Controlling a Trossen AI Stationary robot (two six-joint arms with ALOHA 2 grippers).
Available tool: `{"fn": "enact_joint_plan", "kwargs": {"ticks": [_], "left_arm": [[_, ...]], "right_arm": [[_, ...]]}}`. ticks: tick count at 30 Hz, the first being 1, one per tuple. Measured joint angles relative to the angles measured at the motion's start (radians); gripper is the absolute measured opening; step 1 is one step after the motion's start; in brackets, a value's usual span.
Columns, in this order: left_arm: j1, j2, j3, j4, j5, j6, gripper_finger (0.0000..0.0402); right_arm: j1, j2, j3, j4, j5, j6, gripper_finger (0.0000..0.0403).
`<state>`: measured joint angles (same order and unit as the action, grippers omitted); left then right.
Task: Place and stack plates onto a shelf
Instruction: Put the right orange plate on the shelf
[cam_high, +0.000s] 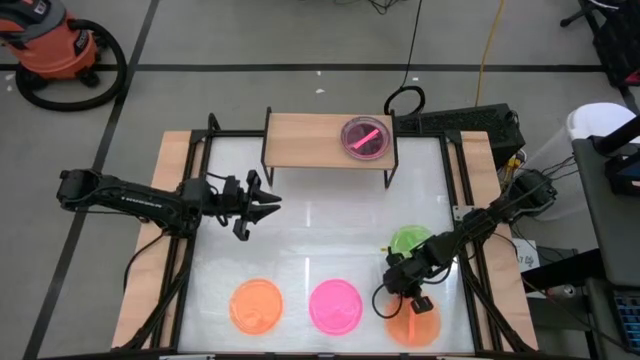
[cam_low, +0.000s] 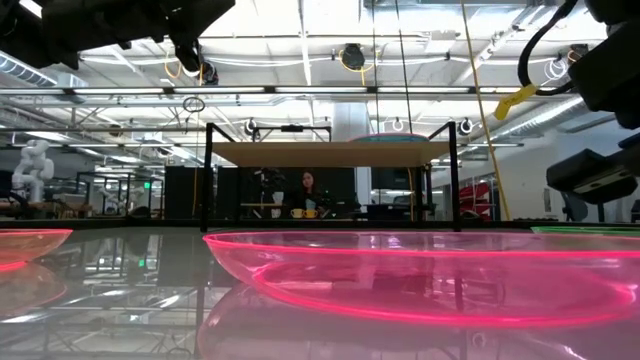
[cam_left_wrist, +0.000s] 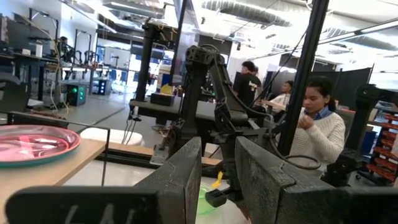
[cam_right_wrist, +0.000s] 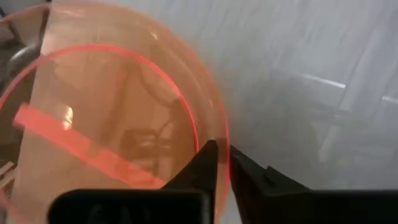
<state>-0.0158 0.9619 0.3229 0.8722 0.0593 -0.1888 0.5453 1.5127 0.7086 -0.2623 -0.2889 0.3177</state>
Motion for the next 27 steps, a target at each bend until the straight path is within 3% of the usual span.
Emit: {"fn": "enact_joint_plan", "kwargs": {"ticks": [6,11,16,22,27], "left_arm": [[0.0,0.0,0.0,0.011,0.0,0.003,0.0104],[0.0,0.0,0.0,0.013,0.0,0.01,0.0104],[0.0,0.0,0.0,0.015,-0.008,0.01,0.0104],[0.0,-0.009,-0.001,0.017,-0.002,0.01,0.0104],[0.013,-0.156,-0.001,-0.018,0.023,0.067,0.0104]], "right_arm": [[-0.005,-0.034,-0.001,-0.013,-0.001,-0.028,0.0004],[-0.038,-0.146,-0.002,-0.04,0.011,-0.051,0.0],[-0.088,-0.306,-0.002,-0.057,0.112,-0.081,0.0],[-0.208,-0.49,-0.002,0.01,0.331,-0.083,0.0],[-0.381,-0.569,-0.002,0.197,0.372,-0.159,0.0]]}}
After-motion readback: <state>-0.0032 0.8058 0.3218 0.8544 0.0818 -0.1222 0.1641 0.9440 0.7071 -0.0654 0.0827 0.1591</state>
